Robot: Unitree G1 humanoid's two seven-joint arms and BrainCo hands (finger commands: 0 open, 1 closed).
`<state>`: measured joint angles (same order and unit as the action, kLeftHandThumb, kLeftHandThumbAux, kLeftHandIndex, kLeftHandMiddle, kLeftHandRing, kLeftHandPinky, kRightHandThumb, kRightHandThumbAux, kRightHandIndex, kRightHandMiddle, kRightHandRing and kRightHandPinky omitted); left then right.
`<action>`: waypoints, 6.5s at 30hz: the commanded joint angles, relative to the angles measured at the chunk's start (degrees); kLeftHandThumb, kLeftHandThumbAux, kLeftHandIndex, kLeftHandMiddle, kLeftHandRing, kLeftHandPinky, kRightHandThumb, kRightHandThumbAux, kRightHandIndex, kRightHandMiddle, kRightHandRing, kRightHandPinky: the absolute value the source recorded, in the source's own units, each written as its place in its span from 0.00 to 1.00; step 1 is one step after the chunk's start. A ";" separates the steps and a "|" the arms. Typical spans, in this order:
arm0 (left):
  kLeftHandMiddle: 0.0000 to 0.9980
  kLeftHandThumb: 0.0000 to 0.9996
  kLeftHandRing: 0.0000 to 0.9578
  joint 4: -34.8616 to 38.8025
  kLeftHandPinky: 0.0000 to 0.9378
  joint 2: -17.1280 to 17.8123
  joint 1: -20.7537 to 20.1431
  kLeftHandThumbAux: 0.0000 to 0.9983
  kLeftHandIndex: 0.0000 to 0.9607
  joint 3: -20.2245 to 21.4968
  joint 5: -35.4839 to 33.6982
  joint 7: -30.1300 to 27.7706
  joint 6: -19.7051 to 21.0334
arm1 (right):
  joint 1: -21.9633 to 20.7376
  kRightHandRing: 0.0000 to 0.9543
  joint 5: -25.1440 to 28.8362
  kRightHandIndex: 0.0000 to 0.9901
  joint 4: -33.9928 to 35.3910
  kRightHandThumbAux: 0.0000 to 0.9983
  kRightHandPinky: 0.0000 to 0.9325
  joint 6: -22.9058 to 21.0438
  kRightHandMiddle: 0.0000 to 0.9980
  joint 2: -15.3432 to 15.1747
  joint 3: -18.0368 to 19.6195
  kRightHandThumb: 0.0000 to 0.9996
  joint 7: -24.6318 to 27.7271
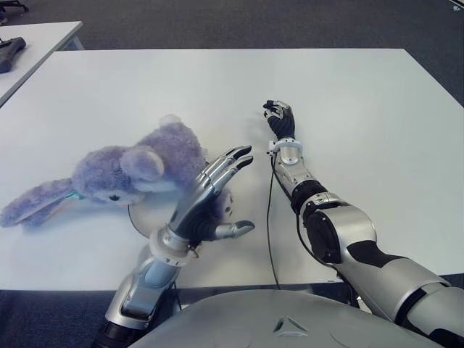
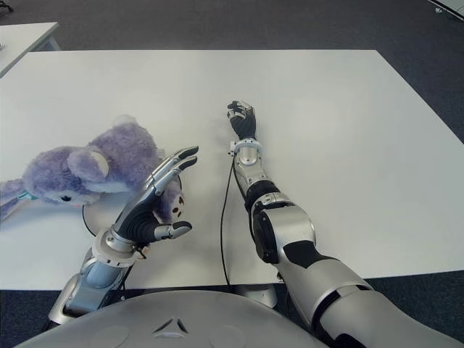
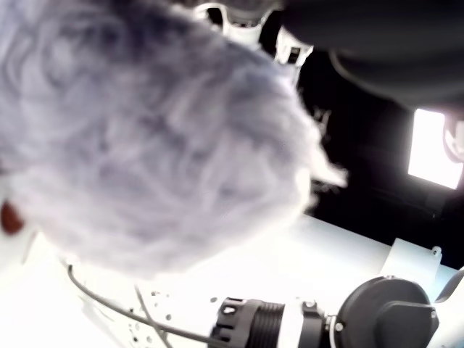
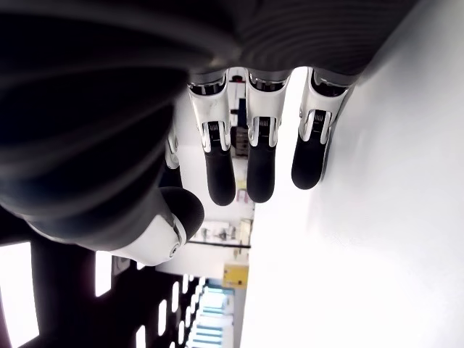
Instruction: Put the doll into the plate.
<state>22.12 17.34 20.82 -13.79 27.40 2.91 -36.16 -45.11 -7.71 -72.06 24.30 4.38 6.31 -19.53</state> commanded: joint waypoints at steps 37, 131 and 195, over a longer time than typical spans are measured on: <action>0.00 0.08 0.00 5.70 0.00 0.01 -2.02 0.23 0.00 3.92 0.91 -3.41 3.78 | 10.72 0.17 0.85 0.40 -6.26 0.74 0.17 -5.37 0.18 7.27 1.04 0.69 -0.30; 0.00 0.01 0.00 26.85 0.00 -0.76 -24.36 0.36 0.00 10.36 6.00 -18.94 54.74 | 10.32 0.18 0.06 0.40 -6.79 0.74 0.15 -9.46 0.23 6.70 0.71 0.70 2.27; 0.00 0.01 0.00 25.96 0.00 -1.31 -25.14 0.36 0.00 9.82 6.67 -18.90 54.66 | 10.12 0.18 0.15 0.40 -6.79 0.74 0.15 -9.62 0.23 6.43 0.87 0.70 2.51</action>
<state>49.34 16.28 -3.72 -3.37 33.19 -16.16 18.23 -45.30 -7.90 -71.34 23.86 4.37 6.48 -17.68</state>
